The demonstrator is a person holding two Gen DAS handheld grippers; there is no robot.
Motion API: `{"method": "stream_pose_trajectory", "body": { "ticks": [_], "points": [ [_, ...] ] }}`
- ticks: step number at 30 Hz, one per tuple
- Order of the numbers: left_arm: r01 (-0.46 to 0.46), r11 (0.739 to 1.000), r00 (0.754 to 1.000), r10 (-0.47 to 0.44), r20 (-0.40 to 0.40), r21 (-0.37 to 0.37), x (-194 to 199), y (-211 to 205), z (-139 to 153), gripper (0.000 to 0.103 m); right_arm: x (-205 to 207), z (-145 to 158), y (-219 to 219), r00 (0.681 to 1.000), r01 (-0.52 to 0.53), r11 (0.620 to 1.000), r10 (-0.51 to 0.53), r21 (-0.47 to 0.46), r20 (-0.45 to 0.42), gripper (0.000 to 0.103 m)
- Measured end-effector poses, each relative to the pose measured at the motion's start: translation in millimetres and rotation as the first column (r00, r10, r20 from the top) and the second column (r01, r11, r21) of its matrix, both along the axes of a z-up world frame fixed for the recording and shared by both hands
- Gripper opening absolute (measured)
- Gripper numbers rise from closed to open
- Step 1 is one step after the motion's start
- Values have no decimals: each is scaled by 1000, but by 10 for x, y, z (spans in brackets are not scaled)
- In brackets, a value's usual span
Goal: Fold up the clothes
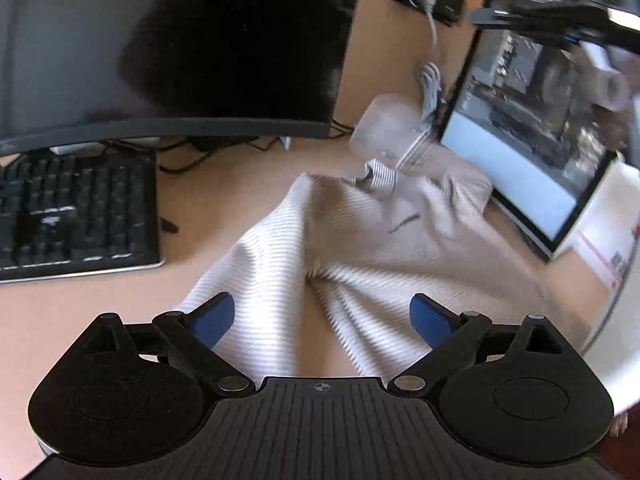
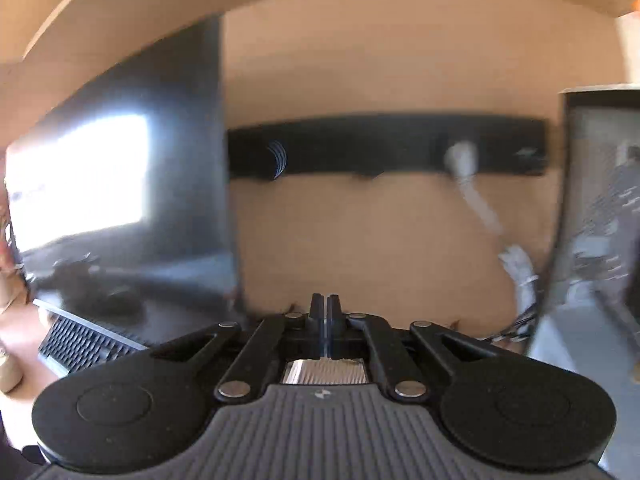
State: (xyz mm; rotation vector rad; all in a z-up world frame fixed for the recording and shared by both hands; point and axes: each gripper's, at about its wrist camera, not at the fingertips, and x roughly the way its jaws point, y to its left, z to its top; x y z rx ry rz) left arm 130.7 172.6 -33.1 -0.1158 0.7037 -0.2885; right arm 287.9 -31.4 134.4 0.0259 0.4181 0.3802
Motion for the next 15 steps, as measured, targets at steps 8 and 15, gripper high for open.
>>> {"method": "stream_pose_trajectory", "body": {
  "ticks": [8,15],
  "points": [
    [69,973,997,-63,-33,218,-431,167,-113,99,90,-491,322,994,-59,998,57,-11,-94,4],
    [185,906,983,-171,-69,380,-720,330,-113,99,-238,-1109,502,992,-43,983,20,-178,-124,56]
  ]
}}
